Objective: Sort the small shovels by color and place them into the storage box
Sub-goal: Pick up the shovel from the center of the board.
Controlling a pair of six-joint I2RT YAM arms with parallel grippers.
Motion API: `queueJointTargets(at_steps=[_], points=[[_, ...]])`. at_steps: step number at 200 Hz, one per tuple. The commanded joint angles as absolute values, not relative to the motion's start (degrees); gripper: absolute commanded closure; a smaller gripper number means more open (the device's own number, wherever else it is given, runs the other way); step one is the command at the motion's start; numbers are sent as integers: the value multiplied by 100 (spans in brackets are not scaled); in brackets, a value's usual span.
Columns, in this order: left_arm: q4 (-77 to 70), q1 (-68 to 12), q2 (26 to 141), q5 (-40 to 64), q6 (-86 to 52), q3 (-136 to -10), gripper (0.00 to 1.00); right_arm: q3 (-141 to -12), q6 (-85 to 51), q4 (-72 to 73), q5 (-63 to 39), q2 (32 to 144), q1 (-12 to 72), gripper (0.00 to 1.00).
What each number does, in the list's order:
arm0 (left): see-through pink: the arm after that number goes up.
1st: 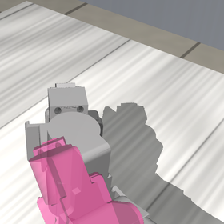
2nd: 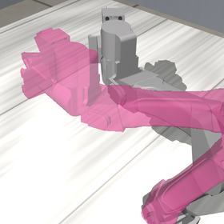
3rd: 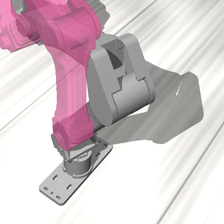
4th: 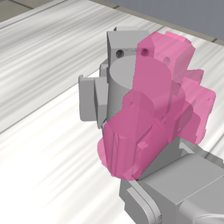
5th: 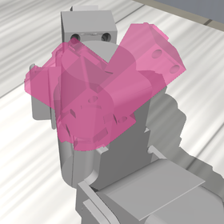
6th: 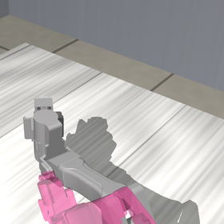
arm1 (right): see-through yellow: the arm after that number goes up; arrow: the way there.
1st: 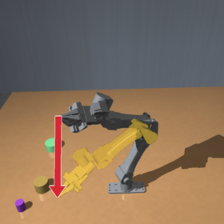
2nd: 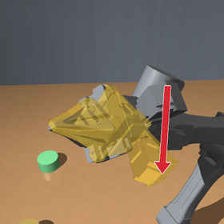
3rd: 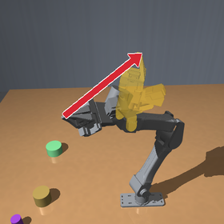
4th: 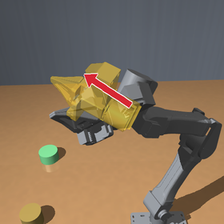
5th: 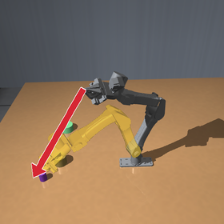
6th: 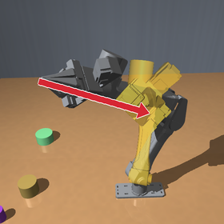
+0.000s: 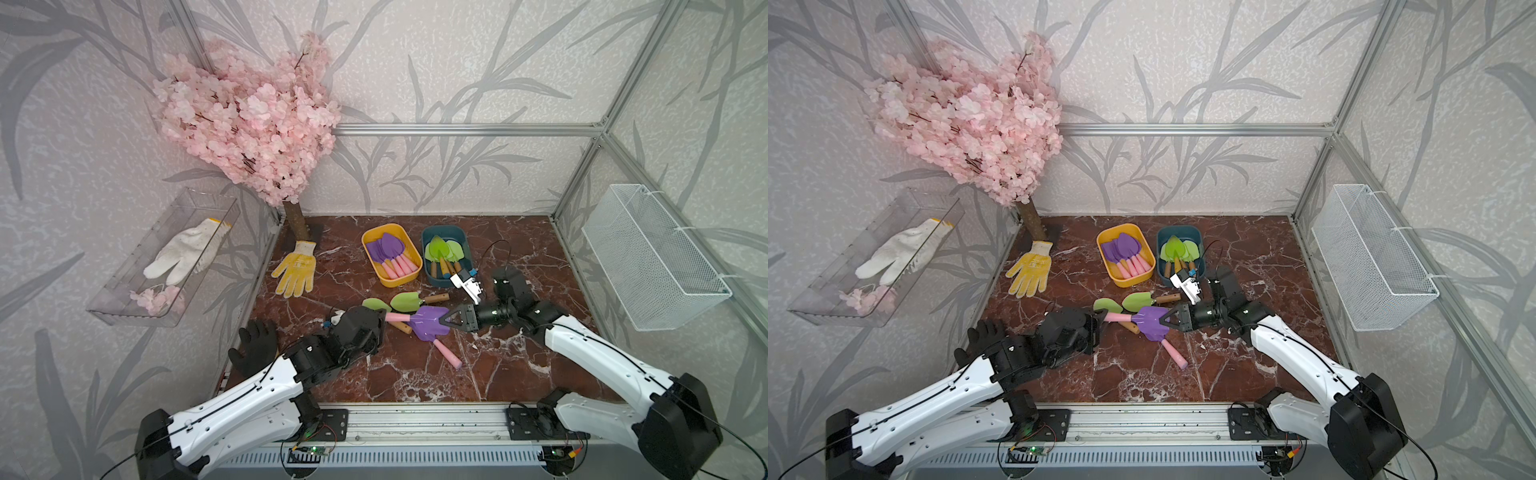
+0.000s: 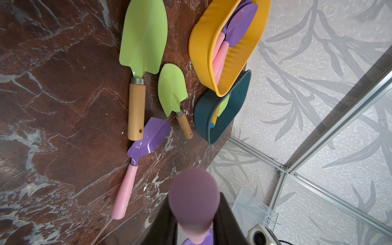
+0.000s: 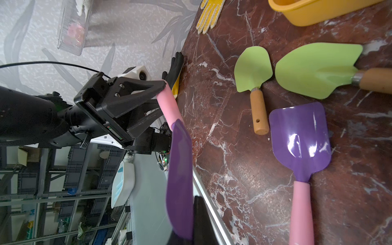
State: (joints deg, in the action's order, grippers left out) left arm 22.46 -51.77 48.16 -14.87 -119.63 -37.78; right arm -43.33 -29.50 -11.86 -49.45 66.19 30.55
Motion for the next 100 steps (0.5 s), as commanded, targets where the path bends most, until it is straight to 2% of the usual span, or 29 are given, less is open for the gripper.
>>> queueJointTargets(at_steps=[1,17,40,49,57,73,100], points=[[2208,-5170,4804,-1475,-13525,-3926,76,-4412,-3040,-1059,-5047,6487,3093,99],[2293,-5168,4792,-1470,-13379,-3994,65,-4430,-3041,-1093,-5027,6469,3088,100],[2621,-5151,4781,-1495,-12952,-4202,41,-4464,-3065,-1155,-4978,6460,3077,100],[2938,-5142,4790,-1491,-12681,-4394,25,-4485,-3059,-1209,-4950,6460,3073,100],[3264,-5121,4816,-1485,-12364,-4600,18,-4538,-3029,-1312,-4937,6468,3049,100],[3843,-5021,4877,-1346,-11731,-4986,13,-4689,-2923,-1577,-4948,6504,2989,100],[4760,-4862,5036,-983,-10603,-5594,13,-4927,-2798,-1935,-5060,6555,2724,100]])
